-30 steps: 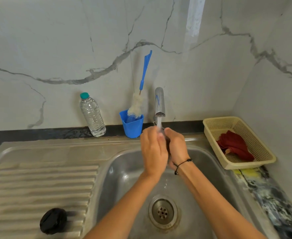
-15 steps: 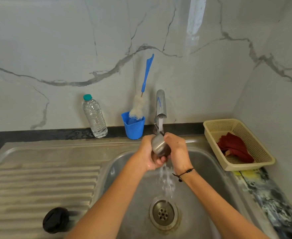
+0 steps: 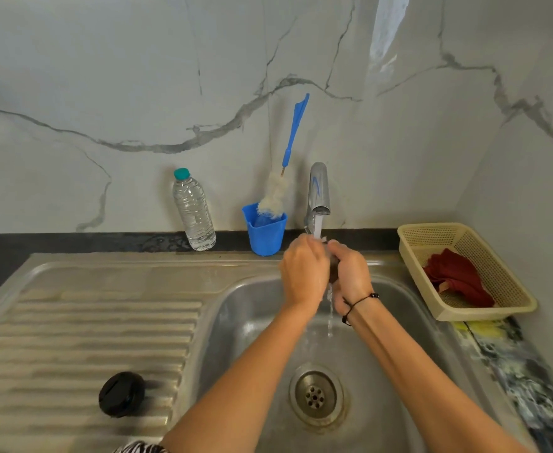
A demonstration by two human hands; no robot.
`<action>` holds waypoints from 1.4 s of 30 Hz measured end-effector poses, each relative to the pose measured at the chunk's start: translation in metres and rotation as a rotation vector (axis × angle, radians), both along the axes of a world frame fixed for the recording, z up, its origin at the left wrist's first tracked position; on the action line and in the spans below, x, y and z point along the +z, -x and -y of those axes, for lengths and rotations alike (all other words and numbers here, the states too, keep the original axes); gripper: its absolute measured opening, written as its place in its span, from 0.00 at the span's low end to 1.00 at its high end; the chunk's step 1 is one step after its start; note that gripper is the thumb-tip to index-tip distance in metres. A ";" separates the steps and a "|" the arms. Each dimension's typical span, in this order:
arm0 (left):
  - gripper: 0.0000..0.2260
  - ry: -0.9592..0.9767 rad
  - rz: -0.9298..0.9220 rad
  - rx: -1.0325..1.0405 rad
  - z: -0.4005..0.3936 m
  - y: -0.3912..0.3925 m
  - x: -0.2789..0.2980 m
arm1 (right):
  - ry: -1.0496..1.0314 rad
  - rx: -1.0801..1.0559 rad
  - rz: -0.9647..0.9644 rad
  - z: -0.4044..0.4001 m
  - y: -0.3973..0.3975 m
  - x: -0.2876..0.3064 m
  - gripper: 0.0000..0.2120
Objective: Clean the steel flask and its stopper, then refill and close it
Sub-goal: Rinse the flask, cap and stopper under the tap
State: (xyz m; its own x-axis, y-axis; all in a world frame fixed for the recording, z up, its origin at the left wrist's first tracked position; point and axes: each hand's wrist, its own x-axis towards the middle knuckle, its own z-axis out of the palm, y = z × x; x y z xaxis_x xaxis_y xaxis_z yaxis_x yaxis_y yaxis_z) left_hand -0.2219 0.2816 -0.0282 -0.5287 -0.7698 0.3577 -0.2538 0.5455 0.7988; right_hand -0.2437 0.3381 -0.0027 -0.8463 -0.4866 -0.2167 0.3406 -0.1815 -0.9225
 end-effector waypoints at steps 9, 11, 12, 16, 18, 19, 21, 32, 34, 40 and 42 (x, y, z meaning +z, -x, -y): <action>0.15 -1.395 0.028 -0.250 0.011 -0.010 0.023 | -0.152 0.007 -0.284 -0.005 0.001 -0.002 0.13; 0.18 -1.545 0.023 -0.273 0.020 -0.019 0.020 | -0.165 0.051 -0.327 -0.003 -0.001 -0.007 0.14; 0.19 -1.525 0.057 -0.266 0.021 -0.019 0.019 | -0.165 0.076 -0.320 -0.002 -0.002 -0.009 0.14; 0.12 -1.301 -0.129 -0.066 0.016 -0.004 0.006 | -0.148 0.033 -0.301 0.003 -0.002 -0.013 0.18; 0.09 -0.981 -0.269 0.067 0.011 0.002 -0.001 | -0.136 0.019 -0.286 0.009 -0.001 -0.012 0.19; 0.11 -0.817 -0.274 0.104 0.008 0.001 -0.002 | -0.130 0.019 -0.284 0.011 -0.001 -0.013 0.19; 0.11 -0.707 -0.280 0.112 0.003 0.000 -0.004 | -0.118 0.027 -0.306 0.011 -0.001 -0.014 0.18; 0.19 -1.391 -0.010 -0.155 0.027 -0.013 0.015 | -0.243 0.276 -0.732 -0.007 0.012 -0.031 0.17; 0.17 -0.936 0.027 -0.088 0.026 -0.010 0.009 | -0.180 0.290 -0.452 -0.003 0.013 -0.027 0.18; 0.16 0.084 -0.213 -0.152 0.009 -0.009 -0.031 | 0.207 0.233 0.392 0.007 0.022 -0.021 0.19; 0.17 0.277 -0.231 -0.189 0.013 -0.008 -0.040 | 0.251 0.193 0.544 0.006 0.025 -0.021 0.19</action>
State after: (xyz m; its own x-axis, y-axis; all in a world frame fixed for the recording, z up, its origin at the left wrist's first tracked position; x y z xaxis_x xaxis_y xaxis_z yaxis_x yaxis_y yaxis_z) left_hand -0.2137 0.2688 -0.0684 -0.5332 -0.5245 0.6638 0.0409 0.7677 0.6394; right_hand -0.2684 0.3316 -0.0238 -0.5390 -0.7116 -0.4507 0.7974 -0.2585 -0.5453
